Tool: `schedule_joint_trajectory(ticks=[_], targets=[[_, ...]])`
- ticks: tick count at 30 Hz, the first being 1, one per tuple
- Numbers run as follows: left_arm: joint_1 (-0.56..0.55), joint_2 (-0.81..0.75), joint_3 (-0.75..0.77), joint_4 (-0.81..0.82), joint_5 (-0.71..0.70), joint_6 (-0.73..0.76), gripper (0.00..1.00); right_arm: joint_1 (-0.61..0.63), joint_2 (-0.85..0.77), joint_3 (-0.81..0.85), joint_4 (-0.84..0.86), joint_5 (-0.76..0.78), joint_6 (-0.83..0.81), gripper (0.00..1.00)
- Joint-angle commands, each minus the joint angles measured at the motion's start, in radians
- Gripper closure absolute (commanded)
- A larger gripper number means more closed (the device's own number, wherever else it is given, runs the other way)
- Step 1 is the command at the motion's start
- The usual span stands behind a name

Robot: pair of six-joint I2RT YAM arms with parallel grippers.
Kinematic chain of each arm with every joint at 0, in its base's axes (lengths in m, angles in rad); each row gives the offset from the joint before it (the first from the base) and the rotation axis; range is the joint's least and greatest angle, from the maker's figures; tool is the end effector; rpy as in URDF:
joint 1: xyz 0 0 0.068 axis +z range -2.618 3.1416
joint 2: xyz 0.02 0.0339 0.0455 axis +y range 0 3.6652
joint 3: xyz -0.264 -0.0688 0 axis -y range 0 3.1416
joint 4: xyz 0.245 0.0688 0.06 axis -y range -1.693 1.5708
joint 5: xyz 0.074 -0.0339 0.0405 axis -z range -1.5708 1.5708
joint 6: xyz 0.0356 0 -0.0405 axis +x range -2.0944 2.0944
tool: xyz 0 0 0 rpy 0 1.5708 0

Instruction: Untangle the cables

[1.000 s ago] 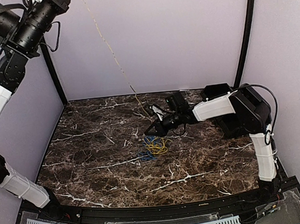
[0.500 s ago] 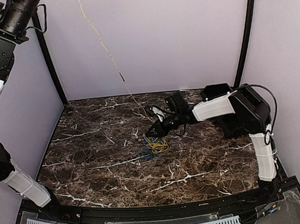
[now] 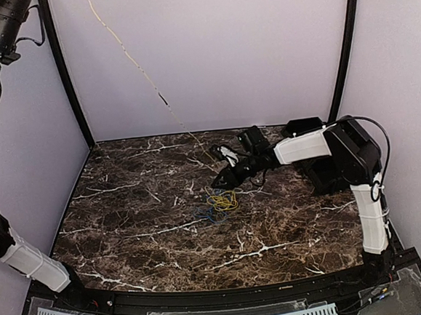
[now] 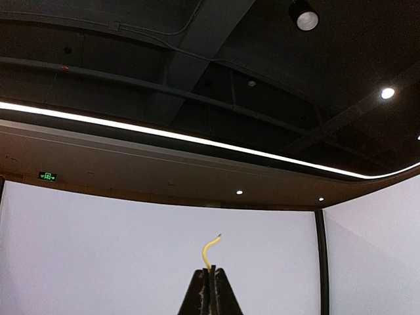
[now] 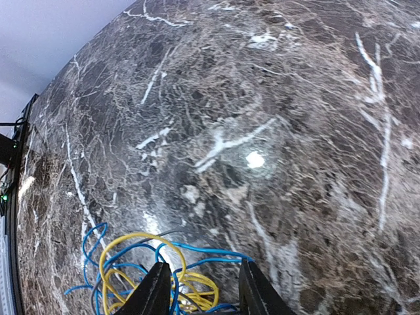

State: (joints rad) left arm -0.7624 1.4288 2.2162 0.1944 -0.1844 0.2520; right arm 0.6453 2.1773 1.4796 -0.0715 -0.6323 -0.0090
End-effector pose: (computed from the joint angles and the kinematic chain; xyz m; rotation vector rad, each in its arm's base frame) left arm 0.1300 -0.1152 0.6814 0.1299 0.6053 -0.4399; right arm 0.3633 0.2998 0.1475 -1.0714 2.1362 1.0493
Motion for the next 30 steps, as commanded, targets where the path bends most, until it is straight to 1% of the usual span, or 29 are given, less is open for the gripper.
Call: schedule_joint_trajectory(ticks=[1, 3, 5, 8, 10, 12, 15, 18, 21, 24, 26, 30], targets=[[-0.003, -0.074, -0.034, 0.079, -0.039, 0.066, 1.00, -0.082, 0.000, 0.008, -0.043, 0.003, -0.017, 0.63], [-0.004, -0.092, -0.046, 0.085, -0.048, 0.091, 1.00, -0.113, -0.011, -0.009, -0.042, 0.024, -0.019, 0.61], [-0.003, -0.108, -0.046, 0.085, -0.066, 0.139, 1.00, -0.138, -0.022, -0.021, -0.044, 0.047, -0.025, 0.56], [-0.003, -0.128, -0.047, 0.086, -0.143, 0.216, 1.00, -0.158, -0.037, -0.023, -0.066, 0.076, -0.061, 0.51], [-0.004, -0.145, -0.072, 0.093, -0.176, 0.235, 1.00, -0.169, -0.040, -0.021, -0.077, 0.079, -0.072, 0.52], [-0.004, -0.169, -0.141, 0.096, -0.190, 0.241, 1.00, -0.179, -0.049, -0.024, -0.078, 0.076, -0.075, 0.53], [-0.003, -0.186, -0.203, 0.077, -0.231, 0.233, 1.00, -0.195, -0.060, -0.030, -0.071, 0.079, -0.076, 0.56], [-0.003, -0.223, -0.302, 0.086, -0.266, 0.214, 1.00, -0.203, -0.070, -0.031, -0.072, 0.088, -0.084, 0.56], [-0.003, -0.260, -0.401, 0.077, -0.317, 0.166, 1.00, -0.205, -0.087, -0.039, -0.074, 0.099, -0.100, 0.56], [-0.003, -0.306, -0.563, 0.027, -0.347, 0.107, 1.00, -0.205, -0.113, -0.048, -0.079, 0.081, -0.122, 0.55], [-0.002, -0.325, -0.658, -0.021, -0.355, 0.043, 1.00, -0.205, -0.134, -0.038, -0.105, 0.054, -0.157, 0.53], [-0.003, -0.355, -0.827, -0.111, -0.338, -0.136, 1.00, -0.201, -0.192, -0.002, -0.178, 0.013, -0.234, 0.48]])
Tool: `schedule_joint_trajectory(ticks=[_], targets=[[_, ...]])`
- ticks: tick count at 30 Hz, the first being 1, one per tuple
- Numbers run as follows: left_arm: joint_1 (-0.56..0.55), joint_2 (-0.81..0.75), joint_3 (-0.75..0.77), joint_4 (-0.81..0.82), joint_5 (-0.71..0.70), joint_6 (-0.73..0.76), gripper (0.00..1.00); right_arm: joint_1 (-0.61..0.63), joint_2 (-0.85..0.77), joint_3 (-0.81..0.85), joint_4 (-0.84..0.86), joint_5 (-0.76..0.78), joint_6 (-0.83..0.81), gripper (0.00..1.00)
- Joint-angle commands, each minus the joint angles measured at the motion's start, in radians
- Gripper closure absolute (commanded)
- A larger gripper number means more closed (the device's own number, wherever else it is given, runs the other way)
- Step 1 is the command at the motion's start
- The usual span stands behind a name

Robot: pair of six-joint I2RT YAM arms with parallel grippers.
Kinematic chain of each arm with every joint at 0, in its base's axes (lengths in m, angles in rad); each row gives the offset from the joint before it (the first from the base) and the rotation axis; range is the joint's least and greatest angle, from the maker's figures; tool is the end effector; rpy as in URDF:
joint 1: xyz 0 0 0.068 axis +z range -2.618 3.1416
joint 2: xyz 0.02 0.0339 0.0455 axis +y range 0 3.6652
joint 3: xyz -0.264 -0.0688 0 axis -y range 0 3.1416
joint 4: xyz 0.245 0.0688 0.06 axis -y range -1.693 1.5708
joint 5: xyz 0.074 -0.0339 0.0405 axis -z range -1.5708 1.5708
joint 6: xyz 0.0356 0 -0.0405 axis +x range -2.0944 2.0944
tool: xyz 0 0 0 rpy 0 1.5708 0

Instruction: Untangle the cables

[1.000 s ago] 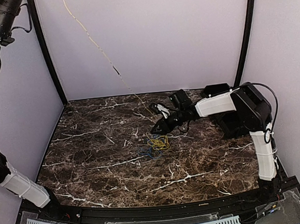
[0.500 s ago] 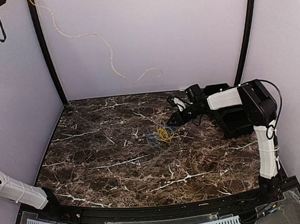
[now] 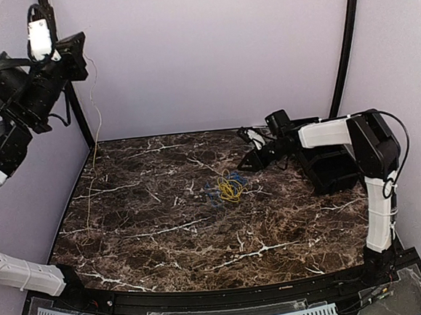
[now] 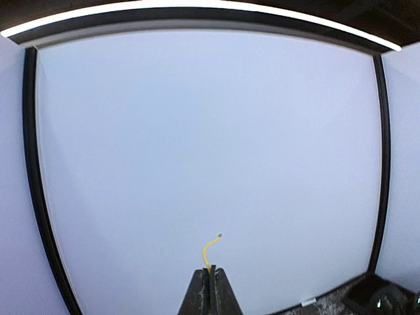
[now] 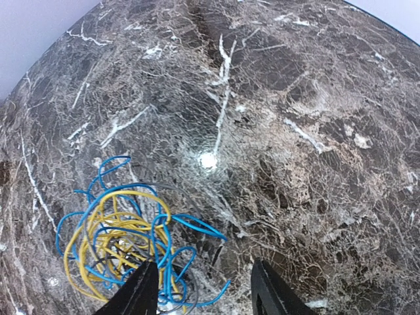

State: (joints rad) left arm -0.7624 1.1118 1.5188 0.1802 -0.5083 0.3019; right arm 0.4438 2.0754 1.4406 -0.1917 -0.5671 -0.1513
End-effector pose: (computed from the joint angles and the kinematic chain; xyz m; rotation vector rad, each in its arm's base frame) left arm 0.1506 -0.1199 0.5605 0.0860 1.0635 -0.1662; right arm 0.3991 0.2109 0.1711 -0.9507 2.1825 0.8164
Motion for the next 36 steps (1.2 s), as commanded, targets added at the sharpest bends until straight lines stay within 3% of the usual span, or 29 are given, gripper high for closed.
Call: schedule_joint_trajectory(ticks=[1, 6, 11, 17, 20, 21, 23, 26, 29, 32, 36], targets=[[-0.002, -0.048, -0.184, -0.103, -0.007, -0.247, 1.00, 0.002, -0.111, 0.049, -0.079, -0.058, -0.113, 0.46], [-0.003, -0.067, -0.309, -0.098, 0.032, -0.397, 1.00, 0.037, -0.182, 0.120, -0.179, -0.055, -0.168, 0.42], [0.006, -0.019, -0.368, -0.061, 0.057, -0.440, 1.00, 0.108, -0.233, 0.142, -0.220, -0.033, -0.200, 0.42], [0.033, 0.088, -0.425, -0.056, 0.183, -0.547, 1.00, 0.163, -0.243, 0.129, -0.255, -0.030, -0.232, 0.42], [0.039, 0.165, -0.419, -0.083, 0.317, -0.560, 0.98, 0.172, -0.248, 0.105, -0.258, -0.036, -0.244, 0.42], [0.040, 0.183, -0.405, -0.129, 0.384, -0.559, 0.95, 0.174, -0.251, 0.100, -0.256, -0.033, -0.247, 0.42], [0.041, 0.245, -0.345, -0.242, 0.456, -0.550, 0.71, 0.178, -0.250, 0.093, -0.257, -0.030, -0.249, 0.42], [0.042, 0.282, -0.284, -0.363, 0.480, -0.565, 0.57, 0.184, -0.249, 0.090, -0.262, -0.039, -0.247, 0.42], [0.041, 0.233, -0.331, -0.399, 0.504, -0.580, 0.34, 0.189, -0.253, 0.078, -0.262, -0.044, -0.245, 0.42], [0.043, 0.165, -0.418, -0.452, 0.507, -0.579, 0.28, 0.192, -0.258, 0.060, -0.259, -0.045, -0.250, 0.43], [0.043, 0.139, -0.502, -0.565, 0.536, -0.568, 0.34, 0.198, -0.253, 0.054, -0.256, -0.045, -0.251, 0.43]])
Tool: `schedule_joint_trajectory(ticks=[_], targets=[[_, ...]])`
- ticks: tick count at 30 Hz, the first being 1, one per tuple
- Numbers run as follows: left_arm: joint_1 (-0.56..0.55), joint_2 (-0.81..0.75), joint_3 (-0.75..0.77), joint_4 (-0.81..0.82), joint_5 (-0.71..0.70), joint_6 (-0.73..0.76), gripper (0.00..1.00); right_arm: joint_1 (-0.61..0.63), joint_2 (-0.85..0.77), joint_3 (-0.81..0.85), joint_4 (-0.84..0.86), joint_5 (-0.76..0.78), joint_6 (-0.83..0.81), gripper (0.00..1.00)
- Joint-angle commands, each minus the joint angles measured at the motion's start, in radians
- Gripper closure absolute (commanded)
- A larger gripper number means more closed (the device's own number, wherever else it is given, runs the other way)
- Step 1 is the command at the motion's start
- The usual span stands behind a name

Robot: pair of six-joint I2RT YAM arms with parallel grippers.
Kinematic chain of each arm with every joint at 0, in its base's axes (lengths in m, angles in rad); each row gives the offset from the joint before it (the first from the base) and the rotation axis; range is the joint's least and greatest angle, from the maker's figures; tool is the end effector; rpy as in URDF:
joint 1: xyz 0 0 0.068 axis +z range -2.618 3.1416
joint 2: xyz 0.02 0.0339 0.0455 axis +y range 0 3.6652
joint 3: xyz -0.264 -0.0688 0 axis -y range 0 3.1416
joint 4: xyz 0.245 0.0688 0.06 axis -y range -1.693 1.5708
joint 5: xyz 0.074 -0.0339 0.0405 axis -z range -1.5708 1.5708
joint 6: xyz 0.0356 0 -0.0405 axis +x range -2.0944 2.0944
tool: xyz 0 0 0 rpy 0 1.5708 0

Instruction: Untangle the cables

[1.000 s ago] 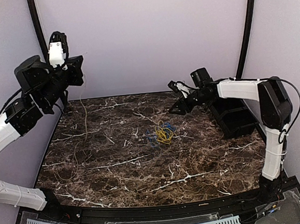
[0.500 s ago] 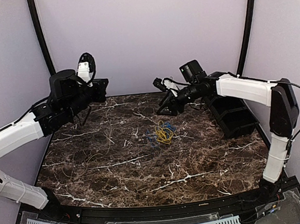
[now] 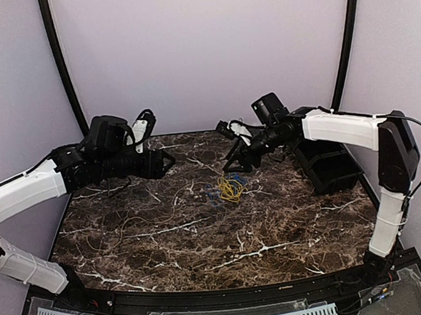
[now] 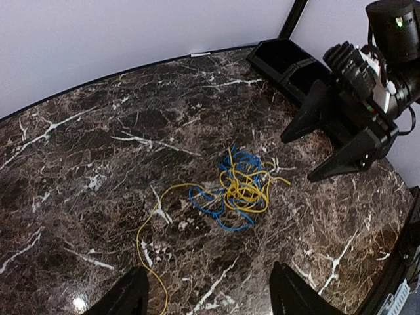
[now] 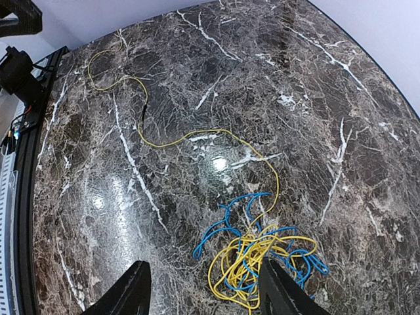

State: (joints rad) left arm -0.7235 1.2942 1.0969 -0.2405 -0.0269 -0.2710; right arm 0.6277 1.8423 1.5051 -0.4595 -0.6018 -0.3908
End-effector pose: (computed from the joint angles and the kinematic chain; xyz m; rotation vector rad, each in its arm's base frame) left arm 0.2249 -0.1973 0.3318 0.4452 2.0125 -0.6010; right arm 0.3233 0.2595 0.2695 -1.3862 1.8811 0.8260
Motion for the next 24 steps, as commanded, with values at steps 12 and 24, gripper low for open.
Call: schedule_joint_trajectory(ticks=[12, 24], targets=[[0.004, 0.243, -0.061, -0.329, 0.051, 0.102, 0.46, 0.035, -0.005, -0.004, -0.007, -0.014, -0.011, 0.44], [-0.001, 0.431, 0.010, -0.391, -0.003, 0.249, 0.55, 0.035, -0.001, -0.037, 0.002, 0.005, -0.019, 0.44]])
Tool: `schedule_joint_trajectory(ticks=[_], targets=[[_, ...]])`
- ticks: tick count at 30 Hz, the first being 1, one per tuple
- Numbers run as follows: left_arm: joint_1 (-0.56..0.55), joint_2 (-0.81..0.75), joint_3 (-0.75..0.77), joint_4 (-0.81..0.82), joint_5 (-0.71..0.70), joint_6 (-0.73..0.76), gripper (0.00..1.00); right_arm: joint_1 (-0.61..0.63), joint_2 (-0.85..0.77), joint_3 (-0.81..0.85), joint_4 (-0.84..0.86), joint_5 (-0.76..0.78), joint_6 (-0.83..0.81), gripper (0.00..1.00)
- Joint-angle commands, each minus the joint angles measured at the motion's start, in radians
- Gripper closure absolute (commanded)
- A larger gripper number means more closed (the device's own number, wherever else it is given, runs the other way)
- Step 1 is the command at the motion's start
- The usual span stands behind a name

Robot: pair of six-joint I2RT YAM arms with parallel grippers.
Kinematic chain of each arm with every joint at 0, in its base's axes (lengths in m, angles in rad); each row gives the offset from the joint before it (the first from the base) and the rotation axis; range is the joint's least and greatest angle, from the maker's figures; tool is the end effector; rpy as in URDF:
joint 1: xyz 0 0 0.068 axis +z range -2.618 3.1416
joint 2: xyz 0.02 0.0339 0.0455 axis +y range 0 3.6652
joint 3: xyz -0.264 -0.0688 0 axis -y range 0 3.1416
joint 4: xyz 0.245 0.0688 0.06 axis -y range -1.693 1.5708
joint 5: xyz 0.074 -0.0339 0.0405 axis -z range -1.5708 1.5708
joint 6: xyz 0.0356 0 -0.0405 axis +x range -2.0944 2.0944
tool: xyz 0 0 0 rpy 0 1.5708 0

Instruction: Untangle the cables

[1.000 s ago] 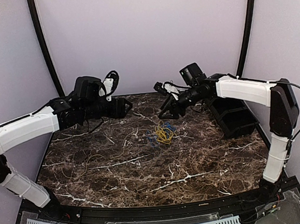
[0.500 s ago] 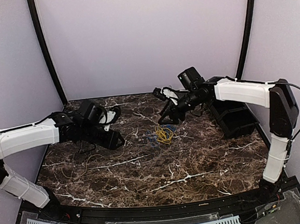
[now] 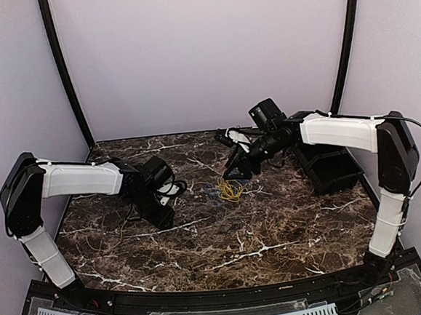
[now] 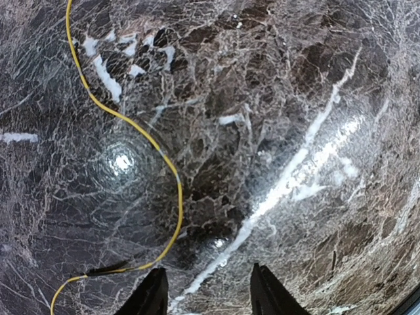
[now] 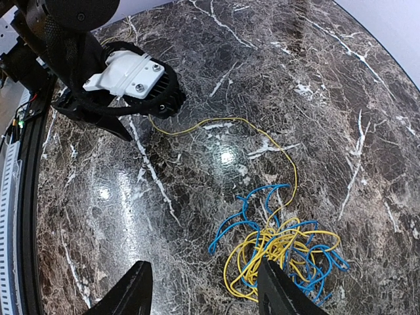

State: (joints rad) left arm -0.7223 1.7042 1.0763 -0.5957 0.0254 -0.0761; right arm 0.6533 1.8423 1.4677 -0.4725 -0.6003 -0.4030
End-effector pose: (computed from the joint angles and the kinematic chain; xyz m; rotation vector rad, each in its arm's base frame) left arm 0.2439 -0.2161 0.1767 0.9022 2.6748 -0.2254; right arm 0.3127 0.2647 0.2566 -1.4344 1.9075 0.8399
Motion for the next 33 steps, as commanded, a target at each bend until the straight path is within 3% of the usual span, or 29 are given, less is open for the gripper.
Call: schedule_joint_trajectory(ticks=[1, 14, 22, 24, 25, 27, 33], targets=[[-0.002, 0.026, 0.030, -0.027, -0.066, 0.058, 0.57, 0.009, 0.002, 0.000, 0.014, 0.003, -0.007, 0.44], [-0.003, 0.050, -0.016, 0.108, -0.144, 0.165, 0.72, 0.009, 0.014, 0.004, 0.007, -0.003, 0.000, 0.44], [-0.002, 0.074, -0.015, 0.068, -0.113, 0.170, 0.81, 0.009, 0.006, 0.000, 0.004, 0.003, 0.001, 0.44], [-0.003, 0.080, -0.006, 0.040, -0.112, 0.161, 0.87, 0.009, 0.007, 0.003, 0.003, 0.001, 0.002, 0.44], [-0.003, 0.085, 0.002, 0.034, -0.112, 0.153, 0.96, 0.009, 0.007, 0.003, 0.003, 0.002, 0.002, 0.44], [-0.002, 0.082, 0.006, 0.029, -0.107, 0.142, 1.00, 0.009, 0.007, 0.007, 0.002, 0.002, 0.004, 0.44], [0.000, 0.011, 0.099, -0.008, -0.043, 0.085, 1.00, 0.009, -0.030, 0.051, -0.037, 0.040, -0.023, 0.42]])
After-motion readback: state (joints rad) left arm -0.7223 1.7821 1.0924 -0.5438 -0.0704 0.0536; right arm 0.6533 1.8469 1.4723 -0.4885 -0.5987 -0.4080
